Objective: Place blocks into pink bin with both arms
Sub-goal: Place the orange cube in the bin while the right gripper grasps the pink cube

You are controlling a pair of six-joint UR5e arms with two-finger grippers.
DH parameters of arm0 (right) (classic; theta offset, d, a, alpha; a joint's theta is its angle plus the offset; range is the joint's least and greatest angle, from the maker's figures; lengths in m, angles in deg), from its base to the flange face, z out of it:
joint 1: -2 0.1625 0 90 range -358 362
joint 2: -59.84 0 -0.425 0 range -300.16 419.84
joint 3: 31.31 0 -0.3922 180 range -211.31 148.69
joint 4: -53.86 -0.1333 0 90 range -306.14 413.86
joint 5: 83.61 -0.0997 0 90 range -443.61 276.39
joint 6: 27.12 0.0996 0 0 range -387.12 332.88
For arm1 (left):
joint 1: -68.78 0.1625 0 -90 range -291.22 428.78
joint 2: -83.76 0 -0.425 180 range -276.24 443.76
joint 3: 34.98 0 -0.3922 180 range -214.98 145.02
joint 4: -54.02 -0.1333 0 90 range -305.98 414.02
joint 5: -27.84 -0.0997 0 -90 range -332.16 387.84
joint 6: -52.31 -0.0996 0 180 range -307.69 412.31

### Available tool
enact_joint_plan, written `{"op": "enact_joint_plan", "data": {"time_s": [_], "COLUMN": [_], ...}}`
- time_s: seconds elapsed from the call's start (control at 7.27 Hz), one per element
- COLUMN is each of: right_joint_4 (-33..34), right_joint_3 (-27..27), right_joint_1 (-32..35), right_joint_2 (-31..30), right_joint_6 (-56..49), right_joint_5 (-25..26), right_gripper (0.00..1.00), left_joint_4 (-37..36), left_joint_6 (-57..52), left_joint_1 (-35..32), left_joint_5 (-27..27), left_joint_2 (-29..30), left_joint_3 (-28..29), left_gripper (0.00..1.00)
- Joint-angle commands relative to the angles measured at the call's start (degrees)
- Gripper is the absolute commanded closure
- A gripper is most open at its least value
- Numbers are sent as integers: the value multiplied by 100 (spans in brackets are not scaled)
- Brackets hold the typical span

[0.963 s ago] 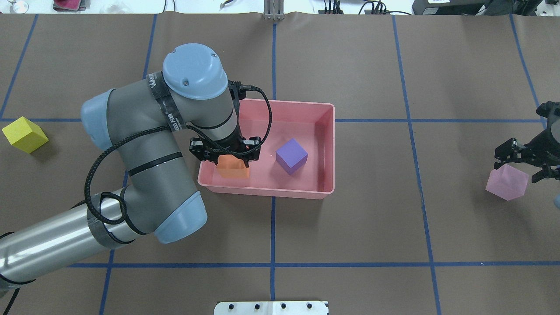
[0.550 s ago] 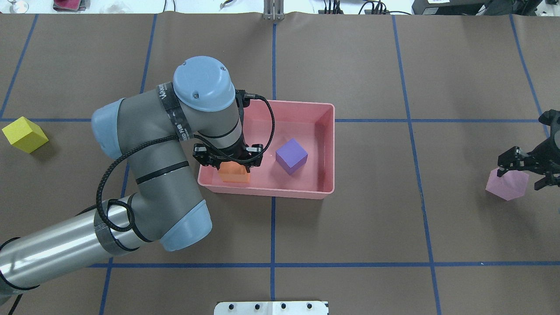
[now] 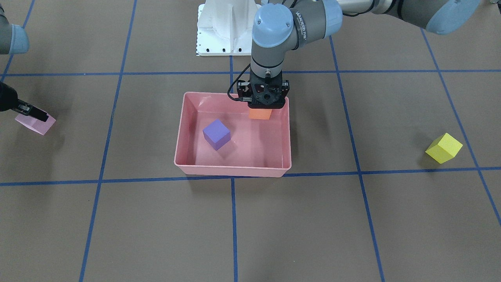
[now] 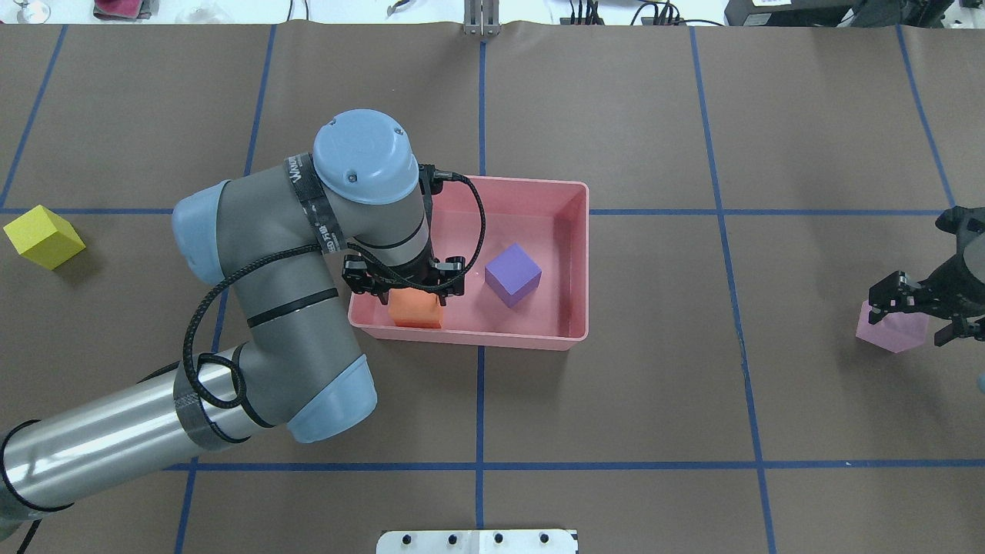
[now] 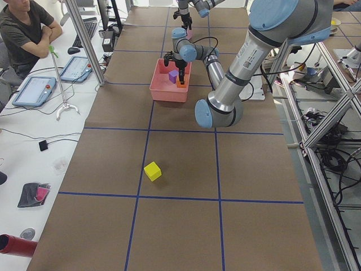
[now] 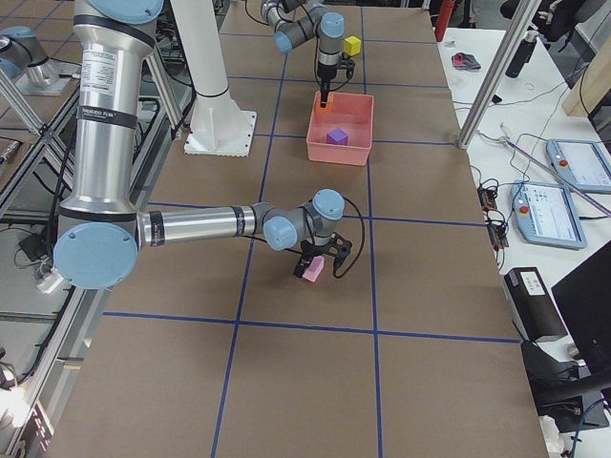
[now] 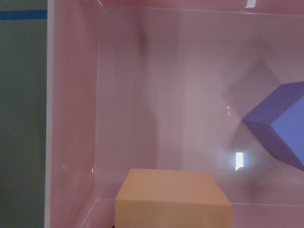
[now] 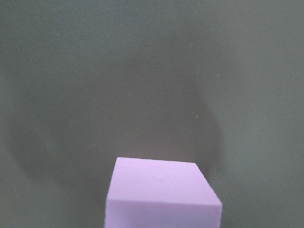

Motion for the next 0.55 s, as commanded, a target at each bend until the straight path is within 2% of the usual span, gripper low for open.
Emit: {"op": "enact_joint_plan", "data": {"time_s": [0.0, 0.14, 0.28, 0.41], "right_joint_4": [-14, -22, 73, 135], "right_joint_3": [-1, 104, 462, 491], "right_joint_1": [-14, -5, -14, -14], "right_joint_2": [-17, 27, 166, 725], "right_joint_6": [16, 33, 190, 662], "right_joint_5": [-9, -61, -53, -53], "right_gripper": [94, 100, 100, 100], "left_joint_4": [-6, -32, -85, -85], "left_joint_6": [-41, -76, -372, -941], "left_joint_1": [-66, -232, -451, -602], "left_joint_5": [-12, 14, 49, 58], "left_joint_2": [-1, -36, -367, -979], "left_joint_3": [-174, -410, -874, -1409], "left_gripper": [2, 2, 2, 2]}}
